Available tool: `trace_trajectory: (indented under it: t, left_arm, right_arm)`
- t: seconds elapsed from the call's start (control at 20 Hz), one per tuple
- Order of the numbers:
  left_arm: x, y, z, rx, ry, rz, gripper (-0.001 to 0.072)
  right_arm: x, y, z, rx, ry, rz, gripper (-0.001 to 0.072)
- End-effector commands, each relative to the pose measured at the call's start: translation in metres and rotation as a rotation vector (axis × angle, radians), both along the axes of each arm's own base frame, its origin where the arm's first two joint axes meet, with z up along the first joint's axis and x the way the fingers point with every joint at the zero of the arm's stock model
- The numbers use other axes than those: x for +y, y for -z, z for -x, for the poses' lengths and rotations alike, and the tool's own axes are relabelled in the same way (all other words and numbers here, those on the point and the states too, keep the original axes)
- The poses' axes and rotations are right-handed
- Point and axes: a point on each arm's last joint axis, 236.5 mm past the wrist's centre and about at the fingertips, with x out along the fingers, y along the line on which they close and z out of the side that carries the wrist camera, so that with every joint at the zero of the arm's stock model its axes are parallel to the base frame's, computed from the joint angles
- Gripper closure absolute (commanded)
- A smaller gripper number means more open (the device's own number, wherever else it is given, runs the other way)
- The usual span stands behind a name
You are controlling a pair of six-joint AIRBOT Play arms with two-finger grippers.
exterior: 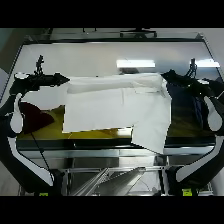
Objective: Fold the shirts.
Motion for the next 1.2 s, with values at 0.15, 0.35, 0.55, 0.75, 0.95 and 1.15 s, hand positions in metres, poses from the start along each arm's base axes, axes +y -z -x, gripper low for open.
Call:
trace_trajectory:
  t: [0.15, 0.35, 0.55, 0.75, 0.95, 1.15]
  left_arm:
    - [0.0, 0.013, -0.018, -0.014, 0.015, -0.052, 0.0688]
    - [0.016, 0.043, 0.0, 0.084, 0.043, -0.184, 0.0694]
    - [0.012, 0.052, -0.003, 0.067, 0.045, -0.233, 0.0693]
    - [0.005, 0.073, 0.003, 0.081, 0.049, -0.249, 0.0693]
    - [0.0, 0.076, 0.007, 0.091, 0.056, -0.242, 0.0491]
    - [-0.001, 0.061, 0.023, 0.122, 0.102, -0.208, 0.0415]
  right_arm:
    - [-0.017, 0.013, 0.004, 0.013, -0.03, 0.063, 0.0693]
    - [-0.015, 0.031, 0.02, 0.06, -0.111, 0.142, 0.0692]
    - [-0.012, 0.036, 0.025, 0.072, -0.138, 0.16, 0.0692]
    - [-0.013, 0.041, 0.028, 0.082, -0.152, 0.185, 0.0692]
    - [-0.015, 0.049, 0.034, 0.115, -0.171, 0.217, 0.0654]
    - [-0.01, 0.048, 0.042, 0.149, -0.194, 0.193, 0.0499]
